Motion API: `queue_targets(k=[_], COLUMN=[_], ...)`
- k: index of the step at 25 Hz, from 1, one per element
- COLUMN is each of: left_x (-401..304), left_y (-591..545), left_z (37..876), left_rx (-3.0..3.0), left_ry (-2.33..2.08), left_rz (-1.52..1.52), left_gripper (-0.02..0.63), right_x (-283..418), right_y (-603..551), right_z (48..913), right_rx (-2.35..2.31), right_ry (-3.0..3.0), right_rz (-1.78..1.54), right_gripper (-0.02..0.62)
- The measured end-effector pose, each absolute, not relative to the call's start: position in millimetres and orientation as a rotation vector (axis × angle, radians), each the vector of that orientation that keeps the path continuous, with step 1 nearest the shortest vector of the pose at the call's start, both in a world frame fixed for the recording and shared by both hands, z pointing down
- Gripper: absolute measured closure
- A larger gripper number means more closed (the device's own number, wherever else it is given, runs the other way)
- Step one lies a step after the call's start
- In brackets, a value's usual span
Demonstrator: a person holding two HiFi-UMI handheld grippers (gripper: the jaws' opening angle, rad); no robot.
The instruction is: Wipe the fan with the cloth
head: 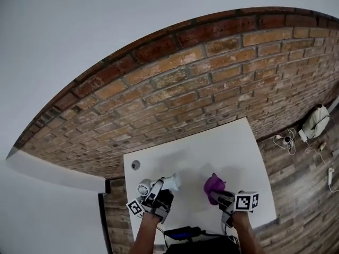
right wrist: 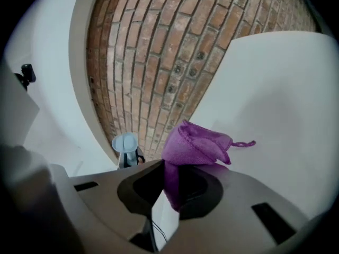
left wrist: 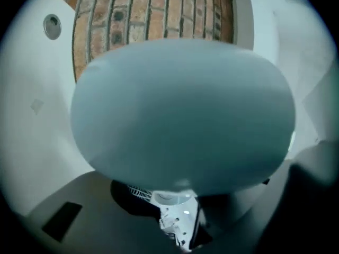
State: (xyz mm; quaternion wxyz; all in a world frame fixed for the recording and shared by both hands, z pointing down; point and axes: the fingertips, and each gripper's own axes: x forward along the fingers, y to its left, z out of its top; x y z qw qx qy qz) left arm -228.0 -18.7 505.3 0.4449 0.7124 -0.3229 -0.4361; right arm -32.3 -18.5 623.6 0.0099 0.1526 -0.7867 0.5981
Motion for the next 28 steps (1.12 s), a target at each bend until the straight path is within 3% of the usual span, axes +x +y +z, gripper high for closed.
queue_targets(k=[6,10,14,20,24,28], left_x=[-226.4,-225.2,-236.0,-268.4,-267.7,-255.0], left_y=[19.6,48.9,89.4,161.4,196.7,223.1], left_z=[430.4,400.3,384.3,392.0,392.9,385.2], left_rx=[1.850,1.882,1.891,1.836,1.844,1.839], left_ry=[-0.590,-0.503,-0.444,-0.393,-0.342,-0.231], left_rz=[-1.273,-1.333,-1.388,-1.496,-1.485,-1.503], left_gripper=[0.448,0.448,0.448,0.448,0.448,0.448], right_x=[-86.8,-122.1,-150.0,-158.2,-155.3,-174.0], right_y=[-14.1,47.7,91.3,113.8,165.4,223.7], right_z=[450.6,348.9,339.3,401.5,357.9,321.8], right_rx=[0.014,-0.338,-0.252,0.295,0.139,-0.047], right_ry=[-2.924,-3.137,-3.169,-2.966,-3.062,-3.135], right_rz=[1.777,1.499,1.303,1.114,1.225,1.073], right_gripper=[0.540,0.540,0.540,0.540,0.540,0.540])
